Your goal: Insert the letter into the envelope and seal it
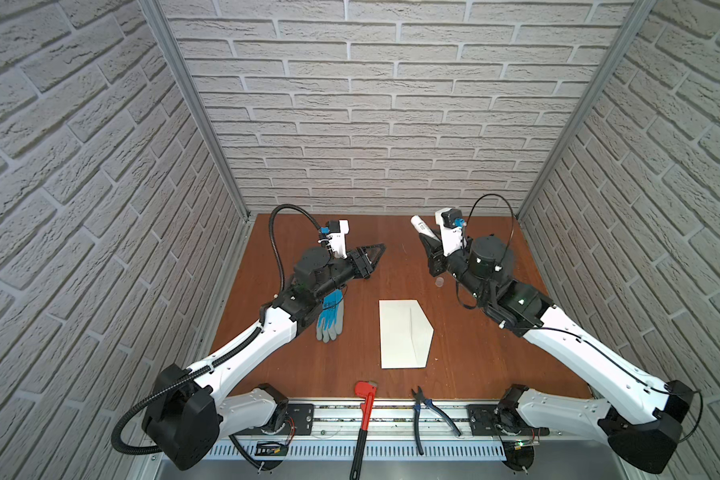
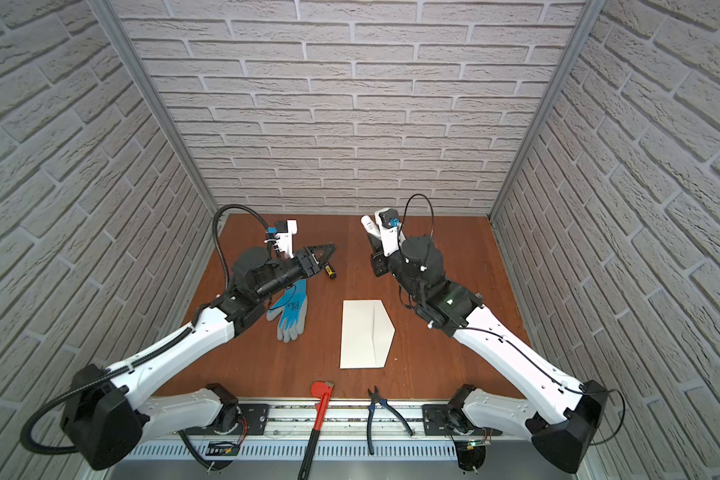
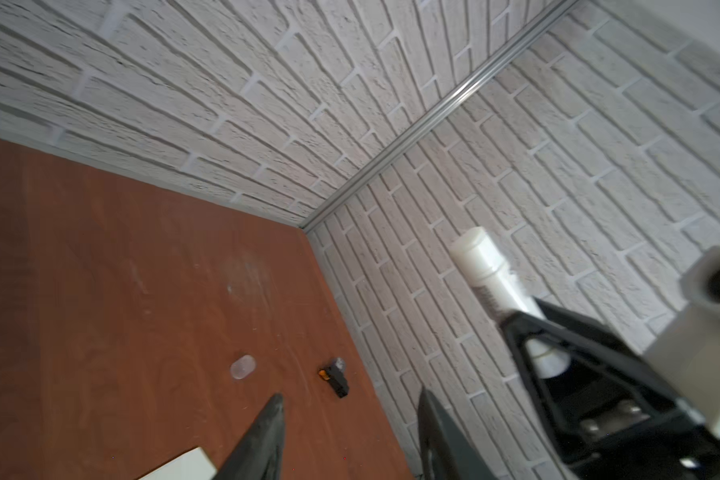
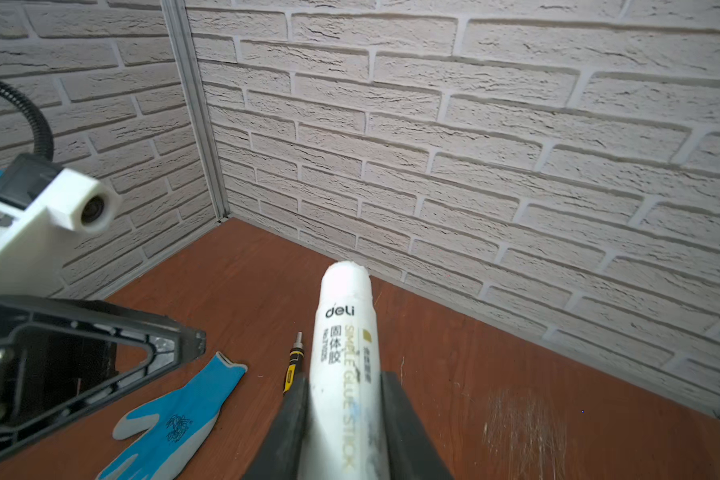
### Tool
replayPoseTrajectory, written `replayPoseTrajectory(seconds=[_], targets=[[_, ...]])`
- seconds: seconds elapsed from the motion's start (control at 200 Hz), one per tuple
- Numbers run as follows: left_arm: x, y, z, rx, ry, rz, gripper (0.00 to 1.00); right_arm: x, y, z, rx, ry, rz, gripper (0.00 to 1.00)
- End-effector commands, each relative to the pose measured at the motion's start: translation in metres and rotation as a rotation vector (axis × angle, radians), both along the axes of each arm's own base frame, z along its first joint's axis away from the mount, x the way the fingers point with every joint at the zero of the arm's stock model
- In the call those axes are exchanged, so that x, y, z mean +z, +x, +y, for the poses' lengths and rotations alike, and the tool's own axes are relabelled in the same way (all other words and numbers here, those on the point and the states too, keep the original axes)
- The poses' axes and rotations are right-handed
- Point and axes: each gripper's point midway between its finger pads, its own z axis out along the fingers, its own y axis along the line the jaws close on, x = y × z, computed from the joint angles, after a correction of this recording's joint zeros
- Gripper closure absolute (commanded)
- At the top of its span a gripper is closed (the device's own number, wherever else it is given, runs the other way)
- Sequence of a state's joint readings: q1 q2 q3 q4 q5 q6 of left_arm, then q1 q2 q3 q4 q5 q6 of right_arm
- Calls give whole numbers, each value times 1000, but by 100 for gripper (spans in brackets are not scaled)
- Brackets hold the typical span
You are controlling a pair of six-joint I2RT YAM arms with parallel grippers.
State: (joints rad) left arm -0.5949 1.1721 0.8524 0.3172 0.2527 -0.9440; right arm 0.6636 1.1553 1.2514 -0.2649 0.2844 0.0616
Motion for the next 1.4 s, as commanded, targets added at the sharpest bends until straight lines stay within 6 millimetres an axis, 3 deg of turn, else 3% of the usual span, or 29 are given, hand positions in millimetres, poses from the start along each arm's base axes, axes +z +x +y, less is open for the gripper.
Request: replayPoseTrajectory(seconds=[0.0, 0.17, 0.325, 0.675, 1.06, 1.395], targets=[[-51, 5, 27, 104, 270, 86, 52, -73, -27, -30, -105, -162, 418, 94], [-87, 2, 39, 127, 401, 179, 59, -106, -51, -22, -86, -175, 706, 94], [-121, -7, 32, 80, 411, 297, 71, -141, -62, -12, -123, -137, 900, 95], [-195, -22, -30, -132, 191, 500, 100, -201, -65, -2, -280, -115, 1149, 95], [-258, -48, -72, -308, 192, 656, 100, -242, -71, 17, -305, -73, 1252, 95], [-290, -64, -62, -323, 287, 742, 100, -265, -75, 34, -311, -87, 1299, 95]])
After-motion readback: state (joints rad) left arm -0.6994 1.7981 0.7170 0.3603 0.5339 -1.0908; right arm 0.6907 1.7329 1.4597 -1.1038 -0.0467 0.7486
